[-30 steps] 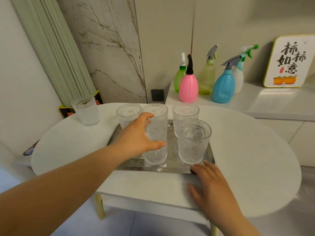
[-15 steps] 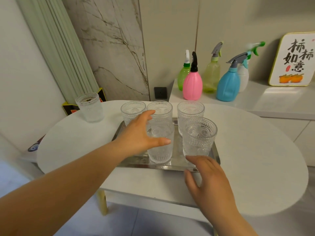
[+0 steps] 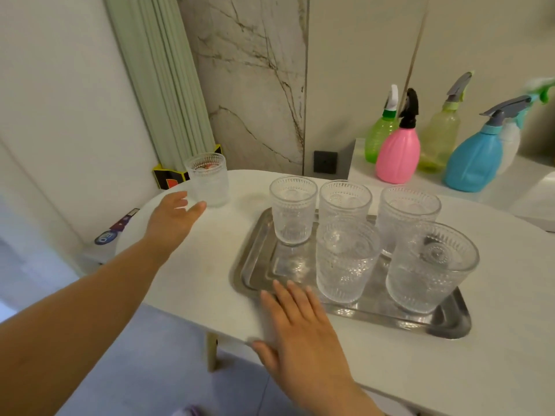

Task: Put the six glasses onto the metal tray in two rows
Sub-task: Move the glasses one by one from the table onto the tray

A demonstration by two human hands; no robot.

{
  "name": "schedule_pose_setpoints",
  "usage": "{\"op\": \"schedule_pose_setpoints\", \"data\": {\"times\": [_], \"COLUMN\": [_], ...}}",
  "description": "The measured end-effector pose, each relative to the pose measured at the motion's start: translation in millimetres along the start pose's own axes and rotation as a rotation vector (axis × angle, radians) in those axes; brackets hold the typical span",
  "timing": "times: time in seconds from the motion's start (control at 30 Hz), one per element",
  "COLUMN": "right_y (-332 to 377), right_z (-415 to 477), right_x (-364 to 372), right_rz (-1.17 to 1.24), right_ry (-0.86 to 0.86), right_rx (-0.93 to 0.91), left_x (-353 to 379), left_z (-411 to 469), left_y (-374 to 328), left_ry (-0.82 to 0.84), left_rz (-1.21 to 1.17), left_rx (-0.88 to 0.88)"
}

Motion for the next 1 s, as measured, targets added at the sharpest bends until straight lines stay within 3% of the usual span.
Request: {"op": "schedule_pose_setpoints", "data": {"times": [0.3,0.57,0.9,1.0], "right_y": [0,-1,-2,-3], "right_z": [9,11,8,7], "right_x": [13,14,11,7], "right_rz": [0.022,0.041,0.078,0.071], "right_ry": [0.068,0.04,-0.014,-0.065], "right_rx": [0.056,0.048,0.037,0.059], "left_x": [18,47,27,6], "left_z": [68,95,72,45], "left_y": [2,-2,-18,-41], "left_ry": [-0.138,-0.044,-0.182,-0.144], "left_rz": [-0.081,-0.165,-0.148,-0.206], "left_rx": [0.074,0.008,0.046,0.149]}}
Point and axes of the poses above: each hand's wrist, its own z-axis towards the middle knuckle, its own x-axis out of the palm, y = z × x, the point moved 3 cm from there along z, towards the middle knuckle, and after that the axes turned 4 degrees about -z, right-handed, at the moved point
